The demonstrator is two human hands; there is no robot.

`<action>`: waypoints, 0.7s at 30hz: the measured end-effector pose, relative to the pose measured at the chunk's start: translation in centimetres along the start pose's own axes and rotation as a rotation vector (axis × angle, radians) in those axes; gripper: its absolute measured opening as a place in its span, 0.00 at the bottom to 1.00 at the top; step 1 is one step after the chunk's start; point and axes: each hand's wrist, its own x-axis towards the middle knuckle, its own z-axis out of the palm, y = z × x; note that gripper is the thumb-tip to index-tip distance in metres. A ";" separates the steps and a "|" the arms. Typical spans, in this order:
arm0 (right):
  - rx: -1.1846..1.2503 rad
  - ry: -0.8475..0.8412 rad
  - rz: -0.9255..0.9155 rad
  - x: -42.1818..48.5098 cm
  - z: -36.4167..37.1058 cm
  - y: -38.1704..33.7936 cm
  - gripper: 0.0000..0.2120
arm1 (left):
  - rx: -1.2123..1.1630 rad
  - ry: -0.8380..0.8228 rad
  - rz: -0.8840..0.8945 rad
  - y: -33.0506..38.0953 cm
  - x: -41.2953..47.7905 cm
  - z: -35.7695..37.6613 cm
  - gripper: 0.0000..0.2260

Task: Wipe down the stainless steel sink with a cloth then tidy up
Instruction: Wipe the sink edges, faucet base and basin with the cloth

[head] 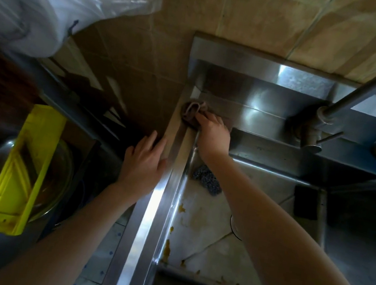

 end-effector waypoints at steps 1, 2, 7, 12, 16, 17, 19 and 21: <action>0.025 -0.017 -0.007 -0.6 0.1 -0.1 0.24 | -0.009 0.002 -0.002 -0.4 -0.7 -0.1 0.24; 0.049 -0.029 -0.010 -1.3 0.1 -0.2 0.24 | -0.012 0.010 -0.007 -0.7 -1.4 -0.2 0.24; 0.155 -0.055 -0.020 -4.3 0.2 -1.0 0.23 | -0.038 -0.014 -0.073 -1.8 -5.2 -0.4 0.24; 0.123 -0.125 -0.087 -7.6 -0.3 -1.8 0.25 | -0.043 0.018 -0.092 -2.0 -8.5 -0.6 0.23; 0.087 -0.150 -0.150 -10.8 -0.2 -2.3 0.24 | -0.040 0.042 -0.114 -1.8 -11.3 -0.2 0.22; 0.085 -0.157 -0.153 -11.5 -0.1 -2.4 0.25 | -0.037 0.043 -0.133 -1.7 -12.0 0.0 0.22; 0.065 -0.178 -0.163 -13.0 0.1 -2.6 0.26 | -0.038 0.051 -0.180 -1.6 -13.4 0.3 0.21; 0.041 -0.189 -0.187 -14.5 0.3 -2.9 0.27 | -0.042 0.056 -0.219 -1.5 -14.8 0.6 0.21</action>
